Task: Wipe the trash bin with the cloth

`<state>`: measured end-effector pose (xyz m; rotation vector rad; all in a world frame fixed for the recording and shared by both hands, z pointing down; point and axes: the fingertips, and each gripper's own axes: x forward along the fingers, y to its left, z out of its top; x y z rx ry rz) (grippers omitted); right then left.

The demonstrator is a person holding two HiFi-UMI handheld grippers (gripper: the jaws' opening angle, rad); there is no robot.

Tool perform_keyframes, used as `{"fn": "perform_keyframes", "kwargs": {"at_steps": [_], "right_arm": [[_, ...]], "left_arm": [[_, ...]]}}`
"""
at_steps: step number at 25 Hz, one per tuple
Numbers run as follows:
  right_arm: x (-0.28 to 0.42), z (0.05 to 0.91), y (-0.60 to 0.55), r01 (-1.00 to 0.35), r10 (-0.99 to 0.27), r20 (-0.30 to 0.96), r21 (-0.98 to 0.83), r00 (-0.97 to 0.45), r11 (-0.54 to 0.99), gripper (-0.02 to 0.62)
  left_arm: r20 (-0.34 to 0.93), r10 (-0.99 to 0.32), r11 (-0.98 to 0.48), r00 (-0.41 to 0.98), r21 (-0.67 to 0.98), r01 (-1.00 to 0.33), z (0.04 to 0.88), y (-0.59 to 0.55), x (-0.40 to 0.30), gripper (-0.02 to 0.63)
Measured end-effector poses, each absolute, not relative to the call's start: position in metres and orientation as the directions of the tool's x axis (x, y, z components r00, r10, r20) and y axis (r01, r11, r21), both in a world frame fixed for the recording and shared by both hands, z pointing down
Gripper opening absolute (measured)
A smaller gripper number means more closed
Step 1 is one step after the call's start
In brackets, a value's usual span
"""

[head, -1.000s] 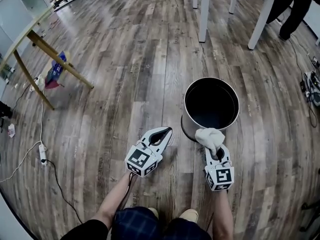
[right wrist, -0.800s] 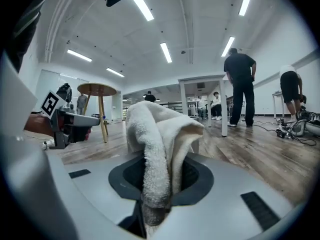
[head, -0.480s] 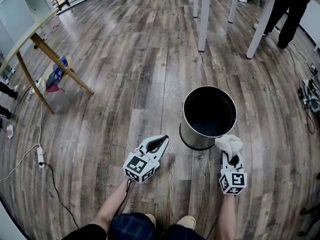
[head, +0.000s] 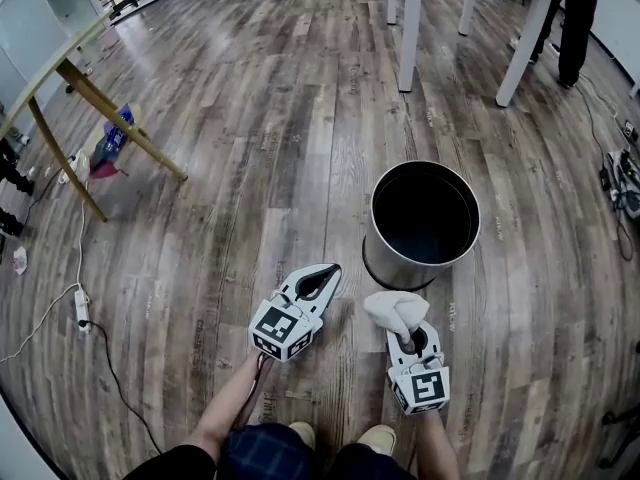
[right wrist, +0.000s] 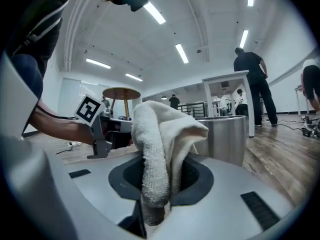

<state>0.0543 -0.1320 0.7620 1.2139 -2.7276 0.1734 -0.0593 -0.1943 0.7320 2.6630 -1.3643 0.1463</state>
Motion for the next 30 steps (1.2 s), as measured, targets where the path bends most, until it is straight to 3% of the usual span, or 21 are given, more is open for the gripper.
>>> {"fn": "perform_keyframes", "kwargs": {"at_steps": [6, 13, 19, 30], "right_arm": [[-0.005, 0.801, -0.160, -0.713, -0.679, 0.249, -0.080, -0.691, 0.696, 0.087], [0.016, 0.811, -0.208, -0.784, -0.744, 0.283, -0.049, -0.605, 0.618, 0.087], [0.082, 0.802, -0.198, -0.836, -0.809, 0.247, -0.012, -0.534, 0.548, 0.087], [0.218, 0.824, -0.238, -0.956, -0.911, 0.292, -0.060, -0.291, 0.287, 0.087]], "left_arm": [[0.162, -0.804, -0.566, 0.572, 0.089, -0.820, 0.735, -0.189, -0.069, -0.003], [0.175, -0.795, -0.574, 0.581, 0.093, -0.813, 0.742, -0.186, -0.066, -0.003], [0.172, -0.805, -0.560, 0.567, 0.096, -0.823, 0.743, -0.187, -0.072, -0.003], [0.175, -0.816, -0.540, 0.551, 0.109, -0.835, 0.745, -0.181, -0.080, -0.003]]}}
